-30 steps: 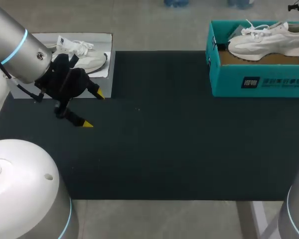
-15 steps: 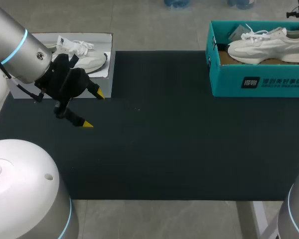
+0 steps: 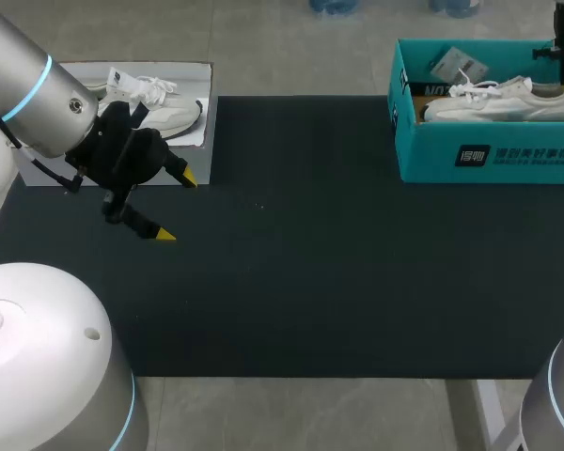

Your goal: Take the shoe out of the shoebox, open the shoe tongue, remove and reinsert the insole, then place the shoe into the shoebox

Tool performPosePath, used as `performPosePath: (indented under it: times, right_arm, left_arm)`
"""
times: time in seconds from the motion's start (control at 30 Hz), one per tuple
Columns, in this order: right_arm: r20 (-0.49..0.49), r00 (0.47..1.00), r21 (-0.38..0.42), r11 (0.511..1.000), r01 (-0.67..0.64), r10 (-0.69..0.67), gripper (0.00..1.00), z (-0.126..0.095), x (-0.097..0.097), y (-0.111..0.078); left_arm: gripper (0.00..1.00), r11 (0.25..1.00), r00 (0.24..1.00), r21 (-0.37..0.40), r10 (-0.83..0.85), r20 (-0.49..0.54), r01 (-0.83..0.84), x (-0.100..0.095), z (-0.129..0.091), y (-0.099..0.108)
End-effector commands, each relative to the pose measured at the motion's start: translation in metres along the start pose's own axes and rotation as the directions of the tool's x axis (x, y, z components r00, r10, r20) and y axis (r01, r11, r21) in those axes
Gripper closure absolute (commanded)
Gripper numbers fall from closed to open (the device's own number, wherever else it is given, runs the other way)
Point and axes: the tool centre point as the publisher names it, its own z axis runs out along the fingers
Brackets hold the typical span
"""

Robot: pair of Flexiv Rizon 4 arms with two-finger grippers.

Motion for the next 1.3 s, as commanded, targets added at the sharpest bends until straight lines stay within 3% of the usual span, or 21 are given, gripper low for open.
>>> performPosePath:
  times: [0.03, 0.47, 0.8, 1.0, 1.03, 1.1, 1.17, 1.3]
  right_arm:
    - [-0.007, 1.000, 0.030, 1.000, 0.000, 0.000, 1.00, 0.024, 0.006, 0.015]
    - [-0.036, 0.999, 0.050, 0.999, 0.012, -0.010, 1.00, 0.064, 0.014, 0.018]
    - [-0.032, 0.999, 0.060, 0.998, 0.005, -0.003, 1.00, 0.073, 0.015, 0.009]
    - [-0.034, 0.999, 0.050, 0.999, -0.006, 0.007, 1.00, 0.065, 0.016, 0.002]
    - [-0.033, 0.999, 0.047, 0.999, -0.009, 0.011, 0.90, 0.063, 0.016, 0.001]
    - [-0.031, 0.999, 0.039, 0.999, -0.015, 0.017, 0.32, 0.057, 0.017, -0.001]
    - [-0.025, 1.000, 0.032, 0.999, -0.018, 0.018, 0.00, 0.051, 0.017, -0.003]
    - [-0.028, 0.999, -0.005, 0.999, -0.034, 0.034, 0.00, 0.033, 0.014, -0.006]
  left_arm:
    - [0.00, 1.000, 1.000, -0.003, 0.000, 0.000, 0.000, 0.000, 0.000, 0.000]
    - [0.00, 1.000, 1.000, -0.003, 0.000, 0.000, 0.000, 0.000, 0.000, 0.000]
    - [0.00, 1.000, 1.000, -0.003, 0.000, 0.000, 0.000, 0.000, 0.000, 0.000]
    - [0.00, 1.000, 1.000, -0.003, 0.000, 0.000, 0.000, 0.000, 0.000, 0.000]
    - [0.00, 1.000, 1.000, -0.003, 0.000, 0.000, 0.000, 0.000, 0.000, 0.000]
    - [0.00, 1.000, 1.000, -0.003, 0.000, 0.000, 0.000, 0.000, 0.000, 0.000]
    - [0.00, 1.000, 1.000, -0.003, 0.000, 0.000, 0.000, 0.000, 0.000, 0.000]
    - [0.00, 1.000, 1.000, -0.003, 0.000, 0.000, 0.000, 0.000, 0.000, 0.000]
